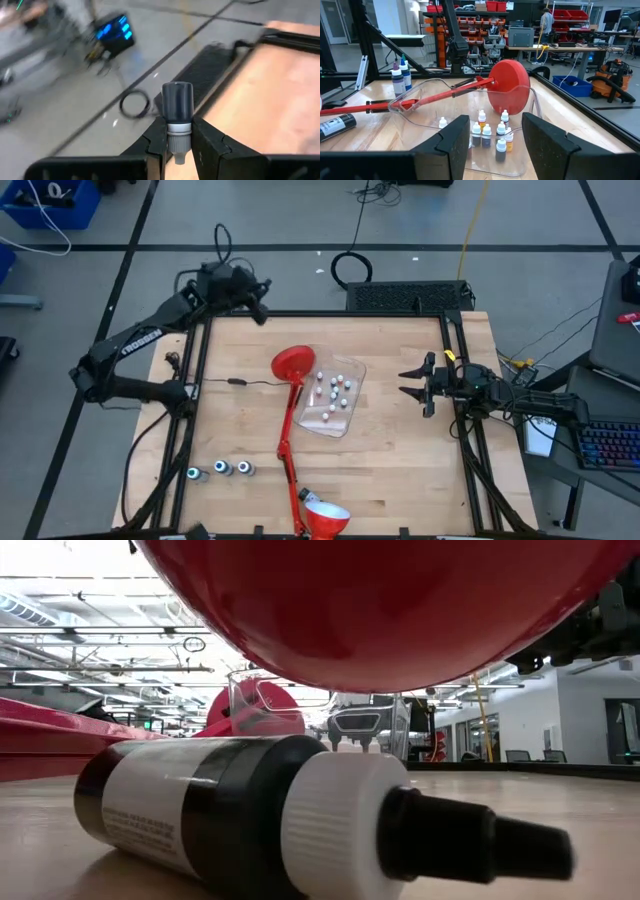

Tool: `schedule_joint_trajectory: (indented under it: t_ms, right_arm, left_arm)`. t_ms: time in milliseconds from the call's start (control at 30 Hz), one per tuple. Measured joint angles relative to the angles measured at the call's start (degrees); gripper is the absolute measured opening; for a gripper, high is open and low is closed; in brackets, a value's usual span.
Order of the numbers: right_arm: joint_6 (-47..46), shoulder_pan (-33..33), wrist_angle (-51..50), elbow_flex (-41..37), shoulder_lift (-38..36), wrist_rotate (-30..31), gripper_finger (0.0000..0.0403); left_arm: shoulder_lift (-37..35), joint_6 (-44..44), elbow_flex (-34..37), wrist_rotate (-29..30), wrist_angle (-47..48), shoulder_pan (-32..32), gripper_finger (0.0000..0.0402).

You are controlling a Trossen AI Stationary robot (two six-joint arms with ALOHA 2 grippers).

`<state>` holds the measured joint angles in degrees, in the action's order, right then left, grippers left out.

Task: Pick & Place food coloring
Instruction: Put the small purple food coloring bottle into the transparent bin

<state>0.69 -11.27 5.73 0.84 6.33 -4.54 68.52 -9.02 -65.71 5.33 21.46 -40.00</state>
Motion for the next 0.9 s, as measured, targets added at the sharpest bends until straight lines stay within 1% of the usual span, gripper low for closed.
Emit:
schedule_joint_trajectory:
  t_ms: [133, 333, 433, 533, 600, 667, 800, 900]
  right_arm:
    - [0.0, 0.0, -0.02, 0.0, 0.02, -0.02, 0.0169]
    - [0.0, 0.0, -0.02, 0.0, 0.02, -0.01, 0.0169]
    - [0.0, 0.0, -0.02, 0.0, 0.02, -0.02, 0.0169]
    - [0.0, 0.0, -0.01, 0.0, 0.0, -0.01, 0.0169]
    - [0.0, 0.0, -0.01, 0.0, 0.0, 0.0, 0.0169]
    - [0.0, 0.0, -0.02, 0.0, 0.0, -0.02, 0.0169]
    - [0.0, 0.0, 0.01, 0.0, 0.02, -0.01, 0.0169]
    - [2.1, 0.0, 2.61, 0.0, 0.02, 0.48, 0.0169]
  left_arm:
    - [-2.4, -5.69, -0.11, -1.3, 2.01, 8.48, 0.0065]
    - [-3.55, -9.96, -0.11, 0.07, 2.25, 23.11, 0.0065]
    - [-3.03, -10.83, -0.11, 2.16, 1.16, 29.86, 0.0065]
    - [-1.91, -10.81, -0.11, 5.77, 0.37, 35.44, 0.0065]
    - [-0.96, -10.75, -0.11, 8.03, -0.17, 38.49, 0.0065]
    - [0.28, -9.49, -0.11, 9.08, -0.93, 40.74, 0.0065]
    - [3.22, -5.02, -0.11, 9.77, -1.83, 43.73, 0.0065]
    - [6.39, -4.32, -0.11, 9.7, -2.53, 45.35, 0.0065]
